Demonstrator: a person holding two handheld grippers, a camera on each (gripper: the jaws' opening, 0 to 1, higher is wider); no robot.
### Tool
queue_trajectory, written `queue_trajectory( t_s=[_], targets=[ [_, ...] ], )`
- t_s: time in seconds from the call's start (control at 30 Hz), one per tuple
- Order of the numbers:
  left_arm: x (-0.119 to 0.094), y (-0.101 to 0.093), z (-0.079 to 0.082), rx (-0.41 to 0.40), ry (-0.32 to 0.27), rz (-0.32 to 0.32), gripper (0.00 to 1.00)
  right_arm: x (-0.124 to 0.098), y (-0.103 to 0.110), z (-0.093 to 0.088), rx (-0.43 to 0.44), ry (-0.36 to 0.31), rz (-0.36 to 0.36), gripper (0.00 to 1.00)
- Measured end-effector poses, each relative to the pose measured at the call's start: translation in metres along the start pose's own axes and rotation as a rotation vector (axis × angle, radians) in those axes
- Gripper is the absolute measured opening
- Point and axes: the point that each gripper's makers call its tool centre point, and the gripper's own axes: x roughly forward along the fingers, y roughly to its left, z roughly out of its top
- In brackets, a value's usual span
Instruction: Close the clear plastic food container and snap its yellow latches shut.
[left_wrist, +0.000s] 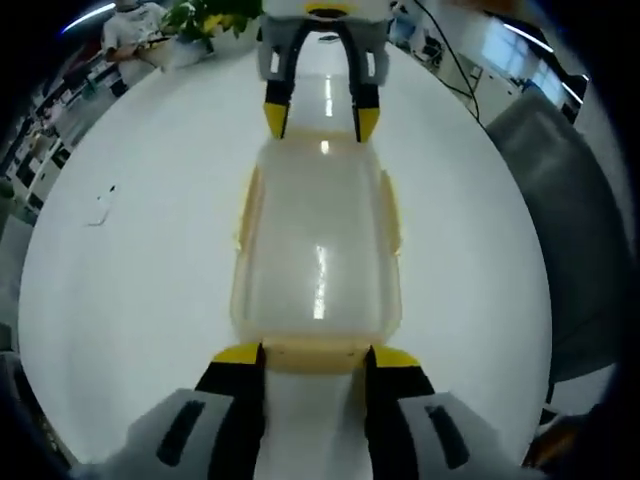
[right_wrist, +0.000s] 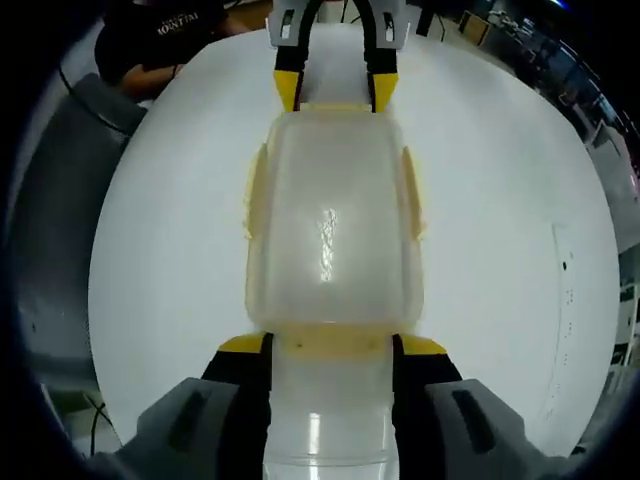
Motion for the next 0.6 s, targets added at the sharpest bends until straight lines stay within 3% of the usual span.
queue_trajectory(
  t_s=[0.1, 0.23, 0.57, 0.6],
  targets=[
    [0.000, -0.007, 0.003, 0.005, 0.003, -0.007, 0.33, -0.001, -0.001, 0.002, 0.002, 0.014, -0.004, 0.37],
    [-0.001, -0.001, -0.002, -0.014, 0.004, -0.027, 0.33, -0.003, -0.001, 0.000, 0.019, 0.013, -0.007, 0.37],
    [-0.001, 0.010, -0.008, -0.052, 0.049, 0.007, 0.33, -0.003, 0.005, -0.004, 0.050, -0.034, -0.025, 0.36],
    [0.000, -0.001, -0.001, -0.041, 0.063, 0.021, 0.33, -0.004, 0.006, -0.003, 0.037, -0.040, -0.041, 0.36]
  ],
)
